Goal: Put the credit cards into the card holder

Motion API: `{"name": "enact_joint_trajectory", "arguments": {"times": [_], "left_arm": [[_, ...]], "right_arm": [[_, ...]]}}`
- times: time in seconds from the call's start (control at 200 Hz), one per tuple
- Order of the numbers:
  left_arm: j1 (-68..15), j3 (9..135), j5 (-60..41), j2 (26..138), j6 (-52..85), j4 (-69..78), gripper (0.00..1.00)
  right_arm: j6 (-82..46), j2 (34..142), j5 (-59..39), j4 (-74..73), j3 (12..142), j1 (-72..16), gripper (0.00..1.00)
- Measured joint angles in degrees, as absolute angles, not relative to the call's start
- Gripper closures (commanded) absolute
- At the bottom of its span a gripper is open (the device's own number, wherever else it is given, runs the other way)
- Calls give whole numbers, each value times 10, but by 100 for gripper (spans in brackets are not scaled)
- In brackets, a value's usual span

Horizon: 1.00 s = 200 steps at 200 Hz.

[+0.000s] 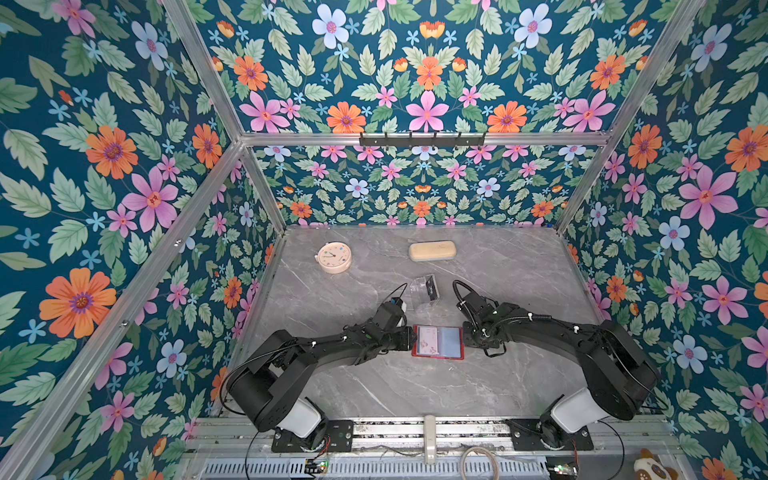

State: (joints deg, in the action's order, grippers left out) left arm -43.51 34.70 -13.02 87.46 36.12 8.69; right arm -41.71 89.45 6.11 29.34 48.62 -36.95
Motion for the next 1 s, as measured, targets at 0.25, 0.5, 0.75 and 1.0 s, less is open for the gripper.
{"name": "enact_joint_trajectory", "arguments": {"times": [0.25, 0.5, 0.75, 1.0], "left_arm": [[-431, 353, -144, 905, 374, 109, 70], [-431, 359, -173, 928, 376, 131, 94], [-431, 364, -178, 908, 374, 100, 100], [-431, 369, -156, 846, 369, 50, 100]], "right_arm": [[-415, 906, 59, 293, 491, -369, 87], [-413, 913, 53, 291, 493, -369, 89], [-403, 908, 43, 288, 493, -369, 90], [-387, 900, 7, 270, 501, -370, 91]]}}
